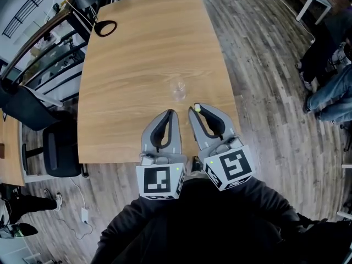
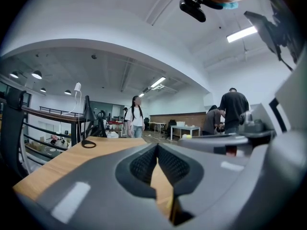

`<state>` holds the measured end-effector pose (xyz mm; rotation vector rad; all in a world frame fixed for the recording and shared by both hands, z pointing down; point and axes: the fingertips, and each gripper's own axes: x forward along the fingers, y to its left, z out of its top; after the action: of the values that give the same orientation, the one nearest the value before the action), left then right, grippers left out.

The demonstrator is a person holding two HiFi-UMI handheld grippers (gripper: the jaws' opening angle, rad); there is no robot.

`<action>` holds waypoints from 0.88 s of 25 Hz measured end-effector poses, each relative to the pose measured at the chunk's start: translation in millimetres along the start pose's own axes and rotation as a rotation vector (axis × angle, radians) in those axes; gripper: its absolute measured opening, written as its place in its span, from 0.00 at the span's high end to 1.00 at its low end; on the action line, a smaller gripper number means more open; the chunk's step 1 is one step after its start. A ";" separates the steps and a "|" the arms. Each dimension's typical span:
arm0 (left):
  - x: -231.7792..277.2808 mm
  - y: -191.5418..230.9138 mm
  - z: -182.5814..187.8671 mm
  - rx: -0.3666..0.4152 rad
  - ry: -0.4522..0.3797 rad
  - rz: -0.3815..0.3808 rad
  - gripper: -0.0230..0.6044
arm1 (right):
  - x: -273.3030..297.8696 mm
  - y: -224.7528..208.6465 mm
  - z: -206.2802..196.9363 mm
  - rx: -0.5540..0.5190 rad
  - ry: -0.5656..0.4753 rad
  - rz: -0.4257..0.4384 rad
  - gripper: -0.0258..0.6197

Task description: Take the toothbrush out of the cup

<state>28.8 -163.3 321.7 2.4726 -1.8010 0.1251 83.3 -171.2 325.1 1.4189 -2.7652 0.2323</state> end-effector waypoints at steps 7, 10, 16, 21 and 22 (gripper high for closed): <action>2.3 -6.5 8.7 0.018 -0.014 -0.013 0.95 | -0.4 -0.9 8.0 -0.010 -0.016 0.016 0.88; 2.7 -7.5 8.0 0.011 -0.003 -0.013 0.95 | 0.5 -1.8 8.9 -0.002 -0.021 0.018 0.88; 3.8 -5.5 7.5 0.014 -0.004 -0.010 0.95 | 3.5 -2.4 9.4 0.004 -0.028 0.019 0.88; 5.8 -0.4 9.5 0.026 -0.018 -0.006 0.95 | 8.2 -0.8 10.2 0.004 -0.026 0.024 0.88; 6.1 0.5 9.3 0.025 -0.017 -0.005 0.95 | 9.3 -0.5 10.4 0.004 -0.026 0.025 0.88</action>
<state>30.4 -170.3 313.1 2.5023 -1.8104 0.1269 78.7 -180.4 315.7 1.3992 -2.8055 0.2213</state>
